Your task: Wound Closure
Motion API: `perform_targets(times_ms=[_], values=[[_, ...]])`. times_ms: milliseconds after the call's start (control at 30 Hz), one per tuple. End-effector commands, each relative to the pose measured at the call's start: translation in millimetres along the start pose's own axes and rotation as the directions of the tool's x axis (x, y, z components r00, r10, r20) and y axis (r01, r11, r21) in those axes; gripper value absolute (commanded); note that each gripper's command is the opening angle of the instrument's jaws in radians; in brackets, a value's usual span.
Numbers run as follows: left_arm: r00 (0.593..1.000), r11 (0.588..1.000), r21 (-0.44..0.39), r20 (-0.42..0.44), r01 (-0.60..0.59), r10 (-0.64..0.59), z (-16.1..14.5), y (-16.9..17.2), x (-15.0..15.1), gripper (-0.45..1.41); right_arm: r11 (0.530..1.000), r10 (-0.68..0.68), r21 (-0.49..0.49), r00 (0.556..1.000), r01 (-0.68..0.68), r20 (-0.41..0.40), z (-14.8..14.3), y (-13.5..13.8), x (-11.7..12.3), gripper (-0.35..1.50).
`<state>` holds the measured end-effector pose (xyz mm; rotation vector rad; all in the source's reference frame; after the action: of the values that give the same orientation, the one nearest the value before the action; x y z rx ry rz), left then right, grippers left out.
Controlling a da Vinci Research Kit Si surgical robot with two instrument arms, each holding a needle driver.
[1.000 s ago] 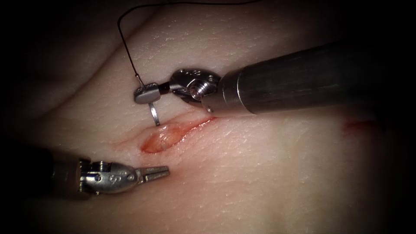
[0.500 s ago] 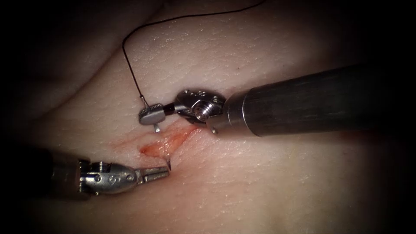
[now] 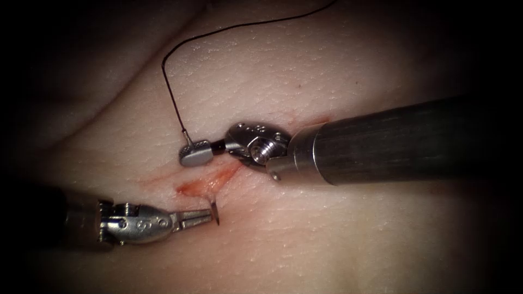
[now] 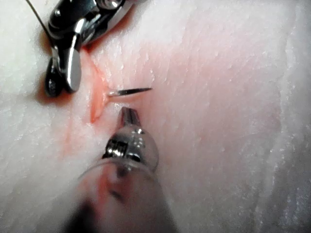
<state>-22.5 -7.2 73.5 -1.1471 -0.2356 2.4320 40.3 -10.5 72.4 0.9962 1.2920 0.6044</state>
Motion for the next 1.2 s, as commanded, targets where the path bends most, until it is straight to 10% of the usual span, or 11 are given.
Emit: perform_targets(times_ms=[33,167,467,567,600,1200], values=[[1.0,1.0,-0.003,0.001,0.002,-0.002,0.8,0.7,-0.4,-0.45,0.999,-0.044,-0.032,0.999,0.043,-0.008,0.7,1.2,0.2,1.04],[1.0,1.0,-0.003,0.001,0.002,-0.002,0.7,0.8,-0.4,-0.45,0.99,-0.116,-0.077,0.993,0.115,-0.018,0.7,2.1,1.7,1.26],[1.0,1.0,-0.003,0.001,0.001,-0.001,0.7,0.8,-0.5,-0.45,0.985,-0.142,-0.106,0.989,0.138,-0.031,0.8,2.2,3.9,1.14],[1.0,1.0,-0.005,0.004,0.001,-0.001,0.7,0.8,-0.5,-0.45,0.985,-0.143,-0.102,0.989,0.139,-0.03,1.3,1.6,3.6,0.64],[1.0,1.0,-0.005,0.004,0.001,-0.001,0.6,0.8,-0.5,-0.45,0.985,-0.145,-0.099,0.989,0.141,-0.031,1.3,1.4,3.3,-0.35],[1.0,1.0,-0.008,0.003,0.0,0.0,0.4,0.8,-0.6,-0.45,0.998,0.046,-0.037,0.998,-0.045,0.035,0.9,-1.5,-0.4,-0.35]])
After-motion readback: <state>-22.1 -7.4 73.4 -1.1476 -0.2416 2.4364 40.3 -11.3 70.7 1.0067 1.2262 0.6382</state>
